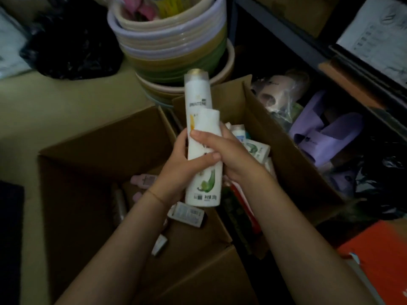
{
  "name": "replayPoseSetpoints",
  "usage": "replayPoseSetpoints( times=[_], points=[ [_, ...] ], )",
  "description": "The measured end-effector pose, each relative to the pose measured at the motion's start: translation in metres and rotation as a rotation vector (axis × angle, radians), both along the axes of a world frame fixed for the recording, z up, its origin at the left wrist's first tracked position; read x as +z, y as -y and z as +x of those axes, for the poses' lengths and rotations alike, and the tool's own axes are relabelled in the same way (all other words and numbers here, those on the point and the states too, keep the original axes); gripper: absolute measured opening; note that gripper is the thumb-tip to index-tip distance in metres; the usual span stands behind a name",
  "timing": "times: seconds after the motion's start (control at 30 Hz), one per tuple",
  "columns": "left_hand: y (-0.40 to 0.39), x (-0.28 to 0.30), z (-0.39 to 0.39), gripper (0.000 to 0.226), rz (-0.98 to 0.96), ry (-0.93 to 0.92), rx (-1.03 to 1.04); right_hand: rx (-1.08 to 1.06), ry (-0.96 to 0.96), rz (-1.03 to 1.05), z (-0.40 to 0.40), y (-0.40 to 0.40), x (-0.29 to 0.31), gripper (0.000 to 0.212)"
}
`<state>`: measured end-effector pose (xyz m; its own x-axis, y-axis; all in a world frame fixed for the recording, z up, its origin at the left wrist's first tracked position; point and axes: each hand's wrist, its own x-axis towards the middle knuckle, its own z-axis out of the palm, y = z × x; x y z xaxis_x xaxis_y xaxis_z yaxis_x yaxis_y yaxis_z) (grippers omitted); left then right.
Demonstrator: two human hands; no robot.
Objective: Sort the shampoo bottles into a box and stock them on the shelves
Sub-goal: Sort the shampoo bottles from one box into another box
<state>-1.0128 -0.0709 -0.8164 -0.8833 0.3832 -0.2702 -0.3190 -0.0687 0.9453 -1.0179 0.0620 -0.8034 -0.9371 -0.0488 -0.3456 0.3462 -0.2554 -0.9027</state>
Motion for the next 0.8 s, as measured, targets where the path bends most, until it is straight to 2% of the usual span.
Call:
replayPoseSetpoints(
  times=[0.13,0.23,0.33,0.43,0.53,0.6,0.67,0.73,0.8],
  points=[
    [0.057,-0.015,0.02,0.069,0.173,0.144,0.184,0.22,0.065,0.03,0.001,0.06,-0.007,0.048],
    [0.093,-0.039,0.031,0.056,0.169,0.248,0.329,0.394,0.176,0.193,0.006,0.098,-0.021,0.048],
    [0.115,-0.069,0.038,0.054,0.056,0.374,0.435,0.498,0.258,0.349,0.013,0.122,-0.039,0.051],
    [0.126,-0.1,0.045,0.065,-0.092,0.536,0.438,0.548,0.215,0.441,0.012,0.125,-0.044,0.053],
    [0.121,-0.106,0.039,0.041,-0.334,0.558,0.452,0.534,0.035,0.353,0.003,0.108,-0.03,0.027],
    [0.112,-0.102,0.026,0.043,-0.408,0.447,0.501,0.372,-0.082,0.197,-0.007,0.089,-0.019,0.018],
    [0.091,-0.084,0.013,0.044,-0.519,0.195,0.5,0.103,-0.119,0.088,-0.02,0.061,-0.006,0.022],
    [0.059,-0.06,0.002,0.047,-0.605,-0.124,0.448,-0.137,-0.097,0.11,-0.034,0.026,-0.007,0.023],
    [0.022,-0.04,-0.006,0.055,-0.652,-0.388,0.341,-0.264,0.012,0.185,-0.046,-0.007,-0.028,0.02]
  ],
)
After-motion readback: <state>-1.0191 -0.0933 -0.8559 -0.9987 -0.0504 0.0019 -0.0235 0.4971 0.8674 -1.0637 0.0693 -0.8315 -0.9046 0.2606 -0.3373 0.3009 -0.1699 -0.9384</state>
